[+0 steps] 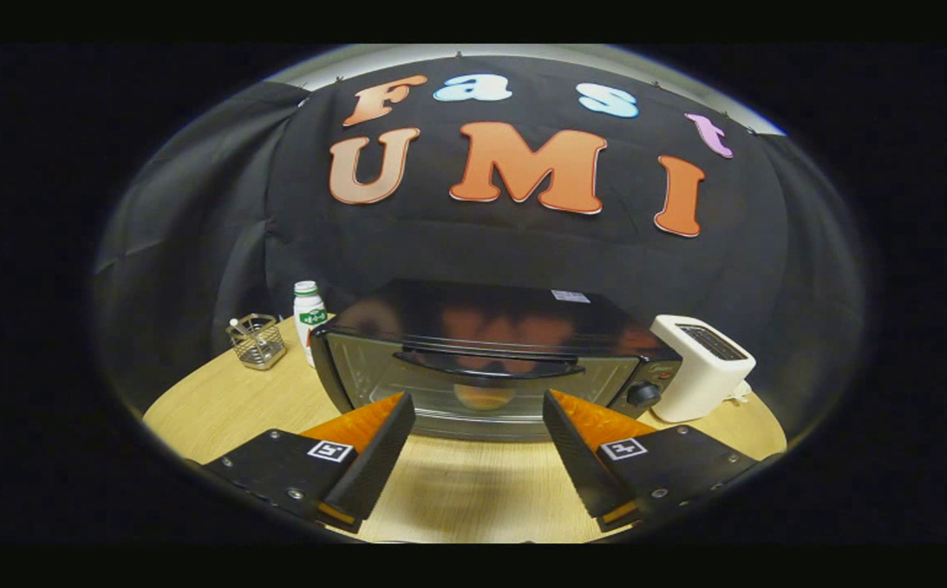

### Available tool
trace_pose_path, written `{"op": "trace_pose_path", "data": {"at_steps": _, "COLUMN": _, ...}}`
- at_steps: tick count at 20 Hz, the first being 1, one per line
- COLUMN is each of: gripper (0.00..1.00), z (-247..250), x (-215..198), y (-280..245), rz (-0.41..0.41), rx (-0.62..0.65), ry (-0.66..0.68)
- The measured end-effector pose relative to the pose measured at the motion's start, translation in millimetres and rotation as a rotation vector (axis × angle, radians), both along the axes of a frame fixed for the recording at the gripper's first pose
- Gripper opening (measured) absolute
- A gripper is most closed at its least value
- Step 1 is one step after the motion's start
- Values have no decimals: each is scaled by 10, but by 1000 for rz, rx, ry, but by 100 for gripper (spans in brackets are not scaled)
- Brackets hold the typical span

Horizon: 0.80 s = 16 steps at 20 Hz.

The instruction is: Open the toaster oven, put the food inside, and close the toaster oven door.

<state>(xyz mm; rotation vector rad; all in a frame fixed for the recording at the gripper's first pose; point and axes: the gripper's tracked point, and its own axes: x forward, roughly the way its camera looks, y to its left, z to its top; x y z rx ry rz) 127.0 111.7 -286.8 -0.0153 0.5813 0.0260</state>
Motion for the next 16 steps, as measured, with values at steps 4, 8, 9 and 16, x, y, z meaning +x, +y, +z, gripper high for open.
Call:
{"op": "trace_pose_path", "data": {"at_steps": 4, "gripper": 95, "z": 449, "x": -180, "y": -65, "rz": 8, "rx": -10, "ry": -130}}
{"op": "trace_pose_path", "data": {"at_steps": 8, "gripper": 95, "z": 984, "x": -484, "y": -157, "rz": 13, "rx": 28, "ry": -231}}
{"op": "trace_pose_path", "data": {"at_steps": 9, "gripper": 95, "z": 1136, "x": -575, "y": -196, "rz": 16, "rx": 27, "ry": -262}}
{"op": "trace_pose_path", "data": {"at_steps": 16, "gripper": 96, "z": 2002, "x": -1285, "y": -414, "rz": 40, "rx": -3, "ry": -395}}
